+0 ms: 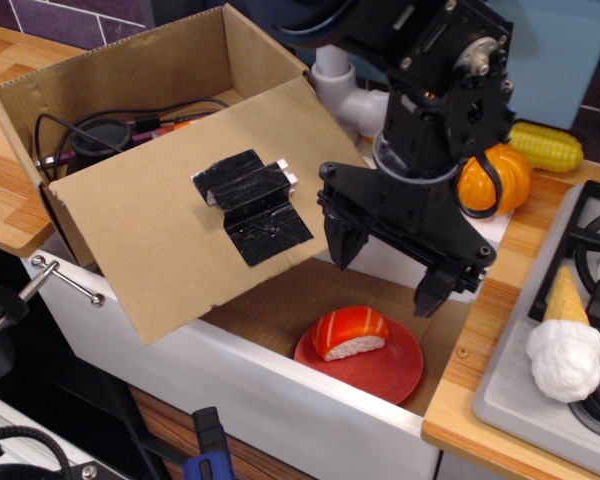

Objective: Close brown1fbox flap

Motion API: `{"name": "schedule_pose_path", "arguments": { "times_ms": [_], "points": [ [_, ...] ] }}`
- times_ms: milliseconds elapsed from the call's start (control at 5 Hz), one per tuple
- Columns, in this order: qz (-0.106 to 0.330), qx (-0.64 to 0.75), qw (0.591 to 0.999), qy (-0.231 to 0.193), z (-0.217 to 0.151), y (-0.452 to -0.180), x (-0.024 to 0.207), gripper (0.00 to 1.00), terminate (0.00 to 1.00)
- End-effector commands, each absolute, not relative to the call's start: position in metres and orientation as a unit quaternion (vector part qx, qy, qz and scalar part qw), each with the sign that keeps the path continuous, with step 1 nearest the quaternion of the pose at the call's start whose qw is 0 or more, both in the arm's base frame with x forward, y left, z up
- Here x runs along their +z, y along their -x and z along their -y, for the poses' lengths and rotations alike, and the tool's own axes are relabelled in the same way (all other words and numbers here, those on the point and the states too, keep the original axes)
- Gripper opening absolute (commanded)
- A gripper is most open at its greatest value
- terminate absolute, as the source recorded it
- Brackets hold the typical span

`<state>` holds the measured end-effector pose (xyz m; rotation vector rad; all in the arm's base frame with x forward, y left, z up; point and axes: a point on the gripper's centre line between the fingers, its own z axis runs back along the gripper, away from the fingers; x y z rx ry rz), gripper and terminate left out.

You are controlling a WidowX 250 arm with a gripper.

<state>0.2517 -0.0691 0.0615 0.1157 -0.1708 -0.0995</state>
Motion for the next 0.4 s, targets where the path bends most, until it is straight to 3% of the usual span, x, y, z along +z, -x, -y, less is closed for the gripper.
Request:
{"name": "schedule_pose_path", "arguments": {
  "times_ms": [0, 200],
  "points": [
    [0.085, -0.05, 0.993, -0.058, 0.069, -0.252, 0.061, 1.0, 0.0],
    [0.096, -0.048, 0.992, -0.059, 0.071, -0.252, 0.048, 1.0, 0.0]
  ]
}}
